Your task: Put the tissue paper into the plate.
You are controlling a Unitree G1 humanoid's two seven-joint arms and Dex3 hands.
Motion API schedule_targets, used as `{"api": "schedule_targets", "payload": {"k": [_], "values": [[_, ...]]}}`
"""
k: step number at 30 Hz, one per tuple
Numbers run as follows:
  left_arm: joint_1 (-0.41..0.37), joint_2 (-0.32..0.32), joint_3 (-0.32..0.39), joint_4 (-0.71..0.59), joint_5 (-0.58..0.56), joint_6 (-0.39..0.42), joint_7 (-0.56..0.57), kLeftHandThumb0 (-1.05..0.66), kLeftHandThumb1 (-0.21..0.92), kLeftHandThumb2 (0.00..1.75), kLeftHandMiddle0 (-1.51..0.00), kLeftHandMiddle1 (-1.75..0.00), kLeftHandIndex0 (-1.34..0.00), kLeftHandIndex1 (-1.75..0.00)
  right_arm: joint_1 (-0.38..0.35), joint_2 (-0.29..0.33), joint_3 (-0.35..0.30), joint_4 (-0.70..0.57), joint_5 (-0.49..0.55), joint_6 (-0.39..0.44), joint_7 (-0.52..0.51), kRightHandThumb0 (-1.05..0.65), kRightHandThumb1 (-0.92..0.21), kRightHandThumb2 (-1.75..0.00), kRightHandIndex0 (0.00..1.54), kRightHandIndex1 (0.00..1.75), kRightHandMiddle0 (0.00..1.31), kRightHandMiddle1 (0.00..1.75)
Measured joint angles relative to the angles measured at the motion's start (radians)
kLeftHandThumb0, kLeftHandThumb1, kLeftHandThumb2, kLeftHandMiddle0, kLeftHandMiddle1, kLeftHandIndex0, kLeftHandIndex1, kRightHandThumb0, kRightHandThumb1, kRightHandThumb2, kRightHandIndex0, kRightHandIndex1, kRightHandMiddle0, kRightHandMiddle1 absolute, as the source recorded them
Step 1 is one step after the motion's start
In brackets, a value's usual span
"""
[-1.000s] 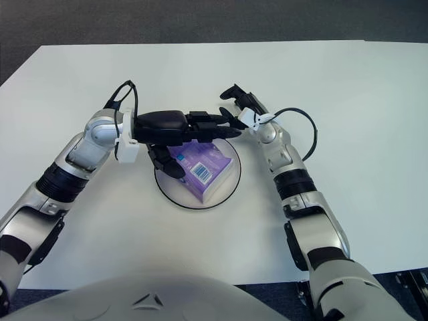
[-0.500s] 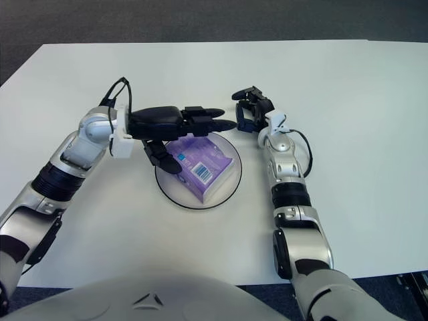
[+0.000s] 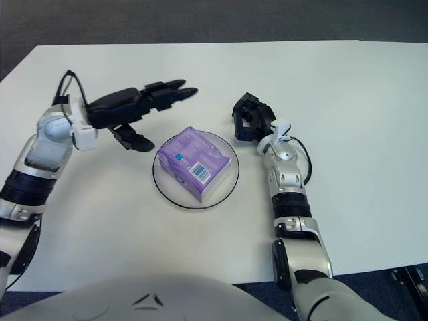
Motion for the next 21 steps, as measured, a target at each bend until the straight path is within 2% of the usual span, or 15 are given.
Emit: {"api": "schedule_targets", "payload": {"k": [4,8,11,12,14,17,21], "values": [[0.042,0.000,0.049,0.056,-0.001,-0.019,0.067,-1.05,0.92,1.01,-0.32,-0.14,0.00,-0.54,0.006,-0.002,0.000,0.000,0.000,-0.007,-0.001,-0.46,-0.38,-1.23,1.22,1.75,0.56,1.75],[0.071,-0.030,0.078,0.086,0.005,-0.014,0.145,-1.05,0.92,1.01,-0.39,-0.21,0.00,-0.72,0.010,-0.005,-0.001,0.000,-0.001,-0.011,-0.007,-0.46,-0.38,-1.24,1.22,1.75,0.56,1.75],[0.088,-0.075,0.097,0.088,-0.001,0.009,0.212,-1.02,0.92,1.01,-0.41,-0.62,0.00,-0.97,0.010,-0.007,-0.001,0.000,-0.001,-0.012,-0.012,-0.46,-0.38,-1.24,1.23,1.75,0.56,1.75],[0.093,-0.097,0.104,0.088,-0.011,0.020,0.233,-1.01,0.92,1.01,-0.43,-0.70,-0.02,-1.03,0.010,-0.007,-0.001,0.000,-0.002,-0.012,-0.014,-0.46,-0.38,-1.24,1.23,1.75,0.56,1.75],[0.107,-0.143,0.121,0.086,-0.031,0.042,0.281,-0.96,0.92,1.00,-0.49,-0.97,-0.09,-1.25,0.010,-0.007,-0.001,0.000,-0.002,-0.014,-0.017,-0.46,-0.37,-1.25,1.24,1.75,0.57,1.75],[0.130,-0.210,0.143,0.078,-0.053,0.080,0.355,-0.87,0.92,0.98,-0.53,-1.22,-0.17,-1.44,0.011,-0.006,0.000,0.000,-0.002,-0.019,-0.020,-0.46,-0.37,-1.25,1.24,1.75,0.57,1.75],[0.153,-0.270,0.169,0.067,-0.076,0.131,0.425,-0.78,0.92,0.94,-0.56,-1.40,-0.22,-1.58,0.012,-0.003,0.001,-0.002,-0.003,-0.022,-0.028,-0.46,-0.37,-1.25,1.25,1.75,0.57,1.75]]}}
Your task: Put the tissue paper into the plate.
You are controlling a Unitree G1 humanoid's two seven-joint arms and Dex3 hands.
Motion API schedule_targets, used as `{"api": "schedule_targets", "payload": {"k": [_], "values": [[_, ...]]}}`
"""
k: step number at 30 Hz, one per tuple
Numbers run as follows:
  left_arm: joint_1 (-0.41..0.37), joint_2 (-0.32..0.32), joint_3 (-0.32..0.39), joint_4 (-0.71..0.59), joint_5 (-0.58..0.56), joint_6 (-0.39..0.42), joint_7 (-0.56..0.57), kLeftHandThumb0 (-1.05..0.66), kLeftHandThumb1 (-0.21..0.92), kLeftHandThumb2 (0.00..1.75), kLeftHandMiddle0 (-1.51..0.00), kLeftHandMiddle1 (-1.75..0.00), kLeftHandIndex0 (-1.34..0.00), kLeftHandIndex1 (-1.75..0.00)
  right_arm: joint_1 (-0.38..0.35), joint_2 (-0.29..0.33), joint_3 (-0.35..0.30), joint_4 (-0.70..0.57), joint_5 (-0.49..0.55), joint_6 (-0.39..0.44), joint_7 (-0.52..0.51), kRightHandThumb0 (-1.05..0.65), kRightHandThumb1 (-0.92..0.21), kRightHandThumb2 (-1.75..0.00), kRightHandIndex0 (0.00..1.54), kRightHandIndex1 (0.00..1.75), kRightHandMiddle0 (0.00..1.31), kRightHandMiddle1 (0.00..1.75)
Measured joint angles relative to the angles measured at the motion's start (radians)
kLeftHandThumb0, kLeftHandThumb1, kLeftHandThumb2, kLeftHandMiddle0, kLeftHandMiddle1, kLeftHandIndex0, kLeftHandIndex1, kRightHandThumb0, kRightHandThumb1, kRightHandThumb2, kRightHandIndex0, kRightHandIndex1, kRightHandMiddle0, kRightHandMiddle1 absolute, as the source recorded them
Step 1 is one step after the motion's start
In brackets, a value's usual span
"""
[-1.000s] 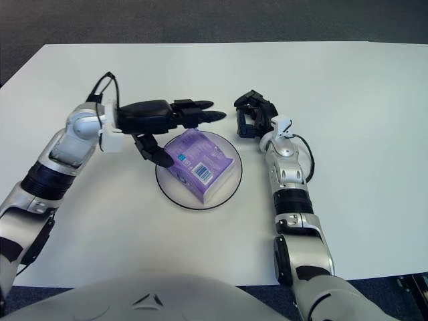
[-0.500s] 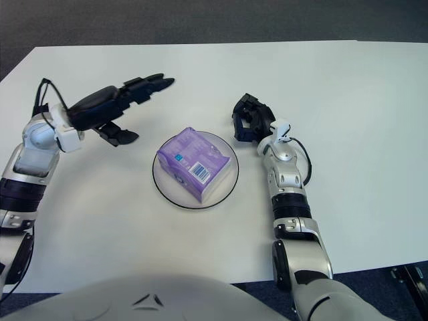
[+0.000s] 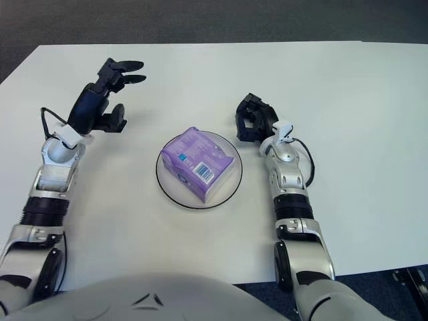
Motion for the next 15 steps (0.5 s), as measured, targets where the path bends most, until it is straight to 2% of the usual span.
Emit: {"api": "schedule_targets", "payload": {"k": [2,5,9,15], "values": [[0.008,-0.025,0.016,-0.013,-0.019,0.028,0.027,-0.73,0.92,0.93,-0.59,-1.52,-0.25,-1.68,0.003,0.002,0.001,-0.002,-0.001,-0.002,-0.006,-0.46,-0.37,-1.26,1.25,1.75,0.57,1.75],[0.012,-0.068,0.047,-0.033,-0.065,0.088,0.069,-0.66,0.92,0.91,-0.66,-1.66,-0.33,-1.72,0.009,0.005,0.001,-0.008,-0.007,-0.007,-0.021,-0.46,-0.36,-1.26,1.25,1.75,0.58,1.75],[0.013,-0.108,0.088,-0.057,-0.139,0.155,0.102,-0.59,0.92,0.88,-0.79,-1.73,-0.45,-1.74,0.017,0.009,0.002,-0.014,-0.011,-0.020,-0.042,-0.47,-0.35,-1.27,1.25,1.75,0.59,1.75],[0.017,-0.126,0.138,-0.026,-0.209,0.161,0.109,-0.55,0.92,0.88,-0.92,-1.74,-0.58,-1.75,0.023,0.013,0.003,-0.021,-0.012,-0.021,-0.060,-0.47,-0.35,-1.28,1.25,1.75,0.59,1.75]]}}
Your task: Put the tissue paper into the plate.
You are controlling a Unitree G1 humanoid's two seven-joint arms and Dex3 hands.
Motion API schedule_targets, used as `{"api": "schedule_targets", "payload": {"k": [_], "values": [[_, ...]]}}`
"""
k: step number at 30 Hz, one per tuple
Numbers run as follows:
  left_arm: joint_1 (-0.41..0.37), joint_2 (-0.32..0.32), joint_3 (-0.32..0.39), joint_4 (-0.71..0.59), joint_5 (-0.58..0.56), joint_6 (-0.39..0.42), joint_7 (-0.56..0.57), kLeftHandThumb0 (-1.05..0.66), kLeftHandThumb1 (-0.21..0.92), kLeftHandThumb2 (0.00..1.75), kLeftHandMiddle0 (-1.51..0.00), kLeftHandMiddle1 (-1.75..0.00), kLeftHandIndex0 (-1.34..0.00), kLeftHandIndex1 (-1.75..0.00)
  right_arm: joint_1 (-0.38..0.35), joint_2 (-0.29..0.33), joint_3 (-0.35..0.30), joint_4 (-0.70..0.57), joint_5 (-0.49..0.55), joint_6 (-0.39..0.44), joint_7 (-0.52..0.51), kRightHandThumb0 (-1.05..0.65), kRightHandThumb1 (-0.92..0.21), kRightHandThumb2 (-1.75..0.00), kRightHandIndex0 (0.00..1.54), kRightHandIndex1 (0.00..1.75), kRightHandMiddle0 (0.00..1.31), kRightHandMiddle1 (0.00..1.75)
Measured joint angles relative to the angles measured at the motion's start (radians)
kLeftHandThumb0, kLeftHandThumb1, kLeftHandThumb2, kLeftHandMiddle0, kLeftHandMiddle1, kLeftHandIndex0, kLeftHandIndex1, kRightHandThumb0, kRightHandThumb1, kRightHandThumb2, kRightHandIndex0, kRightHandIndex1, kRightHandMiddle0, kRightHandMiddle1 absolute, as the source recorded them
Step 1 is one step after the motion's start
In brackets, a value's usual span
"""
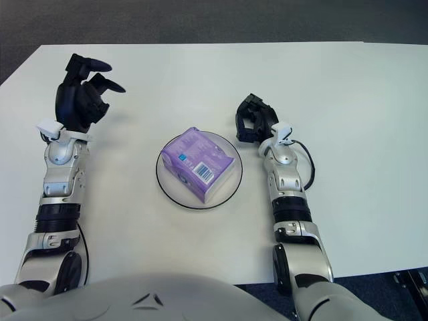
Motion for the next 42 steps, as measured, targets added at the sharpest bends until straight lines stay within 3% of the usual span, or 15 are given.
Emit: {"api": "schedule_targets", "payload": {"k": [5,17,31,42], "values": [[0.033,-0.019,0.024,0.036,-0.007,0.004,0.027,-0.52,0.92,0.87,-0.99,-1.75,-0.66,-1.75,0.005,0.000,0.000,-0.009,0.000,0.002,-0.011,-0.47,-0.35,-1.27,1.24,1.75,0.59,1.75],[0.048,-0.033,0.049,0.039,-0.015,0.101,0.098,-0.48,0.92,0.84,-1.06,-1.75,-0.79,-1.75,0.016,0.001,-0.001,-0.031,0.000,0.016,-0.028,-0.47,-0.35,-1.28,1.25,1.75,0.59,1.75],[0.074,-0.043,0.048,0.017,-0.011,0.191,0.130,-0.45,0.92,0.83,-1.08,-1.75,-0.82,-1.75,0.019,0.004,-0.001,-0.031,0.001,-0.005,-0.034,-0.47,-0.34,-1.28,1.27,1.75,0.59,1.75],[0.075,-0.042,0.039,0.045,-0.002,0.195,0.129,-0.44,0.92,0.84,-1.11,-1.75,-0.82,-1.75,0.019,0.007,-0.011,-0.020,0.008,-0.024,-0.023,-0.47,-0.34,-1.28,1.27,1.75,0.59,1.75]]}}
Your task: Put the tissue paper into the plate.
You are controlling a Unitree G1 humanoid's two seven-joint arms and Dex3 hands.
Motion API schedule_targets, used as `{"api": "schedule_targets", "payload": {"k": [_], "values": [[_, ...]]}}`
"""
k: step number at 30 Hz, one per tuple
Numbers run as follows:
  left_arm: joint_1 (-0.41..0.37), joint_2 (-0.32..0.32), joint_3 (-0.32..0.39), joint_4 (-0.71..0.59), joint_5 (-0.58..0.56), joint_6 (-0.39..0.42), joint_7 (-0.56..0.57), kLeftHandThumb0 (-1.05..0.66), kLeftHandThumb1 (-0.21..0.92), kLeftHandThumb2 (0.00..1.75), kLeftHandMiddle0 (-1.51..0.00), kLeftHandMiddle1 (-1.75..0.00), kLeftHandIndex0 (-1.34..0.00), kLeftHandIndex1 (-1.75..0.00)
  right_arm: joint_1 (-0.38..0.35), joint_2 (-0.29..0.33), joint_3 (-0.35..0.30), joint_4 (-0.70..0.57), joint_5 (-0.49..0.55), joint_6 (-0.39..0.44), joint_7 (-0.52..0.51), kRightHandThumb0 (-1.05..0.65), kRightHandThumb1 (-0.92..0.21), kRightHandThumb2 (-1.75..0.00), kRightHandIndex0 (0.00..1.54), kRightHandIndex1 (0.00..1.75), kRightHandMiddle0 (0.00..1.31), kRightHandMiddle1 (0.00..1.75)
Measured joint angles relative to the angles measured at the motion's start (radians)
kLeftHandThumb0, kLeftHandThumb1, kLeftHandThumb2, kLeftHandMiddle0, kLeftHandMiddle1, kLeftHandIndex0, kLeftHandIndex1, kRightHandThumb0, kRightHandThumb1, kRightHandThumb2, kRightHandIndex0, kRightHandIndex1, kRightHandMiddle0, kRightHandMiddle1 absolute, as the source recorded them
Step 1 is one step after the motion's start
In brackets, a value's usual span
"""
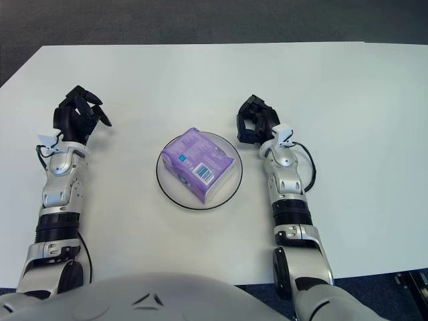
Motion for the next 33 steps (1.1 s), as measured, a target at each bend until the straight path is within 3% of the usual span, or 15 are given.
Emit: {"api": "schedule_targets", "payload": {"k": [33], "values": [[0.018,0.004,-0.071,0.014,-0.013,0.008,-0.067,-0.45,0.90,0.83,-1.16,-1.75,-0.78,-1.75,-0.003,0.009,-0.029,0.021,0.001,-0.014,0.004,-0.47,-0.34,-1.29,1.28,1.75,0.60,1.75]]}}
